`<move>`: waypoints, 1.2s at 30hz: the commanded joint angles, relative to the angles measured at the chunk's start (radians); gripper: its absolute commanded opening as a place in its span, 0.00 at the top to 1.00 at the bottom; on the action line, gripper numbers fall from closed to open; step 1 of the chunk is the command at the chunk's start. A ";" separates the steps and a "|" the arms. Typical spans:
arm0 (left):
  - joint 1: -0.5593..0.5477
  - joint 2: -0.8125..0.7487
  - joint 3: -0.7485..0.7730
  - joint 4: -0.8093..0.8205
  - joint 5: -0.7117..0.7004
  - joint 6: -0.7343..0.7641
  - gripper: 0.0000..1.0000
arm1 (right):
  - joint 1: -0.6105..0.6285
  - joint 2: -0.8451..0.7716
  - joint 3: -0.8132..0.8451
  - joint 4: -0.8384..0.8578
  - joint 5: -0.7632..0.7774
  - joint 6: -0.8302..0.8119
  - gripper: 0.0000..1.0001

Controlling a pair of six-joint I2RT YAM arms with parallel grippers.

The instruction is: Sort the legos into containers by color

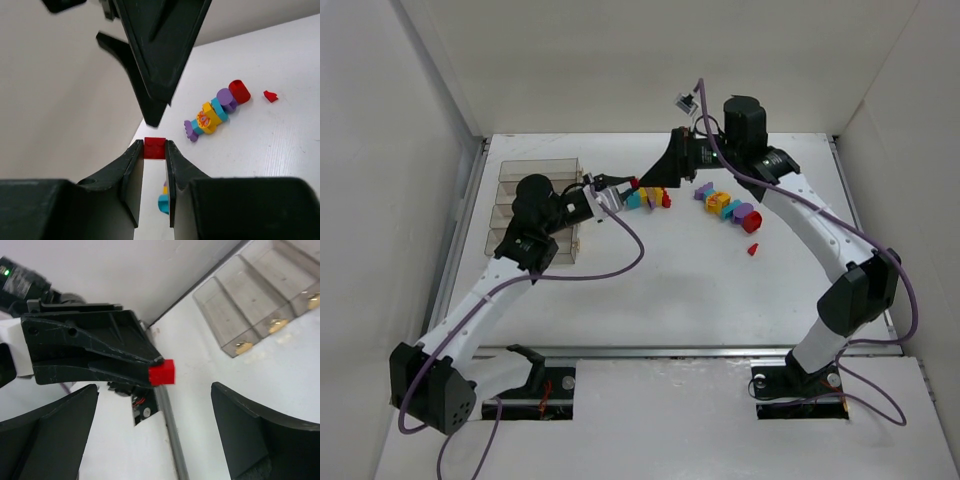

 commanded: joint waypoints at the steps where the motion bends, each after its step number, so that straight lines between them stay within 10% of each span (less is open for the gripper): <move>1: -0.006 -0.043 0.010 -0.060 -0.091 -0.036 1.00 | -0.055 -0.056 -0.010 -0.012 0.071 -0.027 0.00; 11: 0.322 -0.052 -0.044 -0.488 -0.229 -0.102 1.00 | -0.131 -0.066 0.024 -0.423 0.623 -0.151 0.00; 29: 0.488 0.095 -0.213 -0.507 -0.364 0.097 1.00 | -0.131 -0.066 -0.048 -0.456 0.660 -0.182 0.00; 33: 0.488 0.104 -0.222 -0.486 -0.355 0.073 0.92 | -0.131 -0.066 -0.048 -0.456 0.660 -0.191 0.00; 36: 0.488 0.113 -0.234 -0.476 -0.355 0.073 0.68 | -0.131 -0.066 -0.039 -0.477 0.660 -0.191 0.00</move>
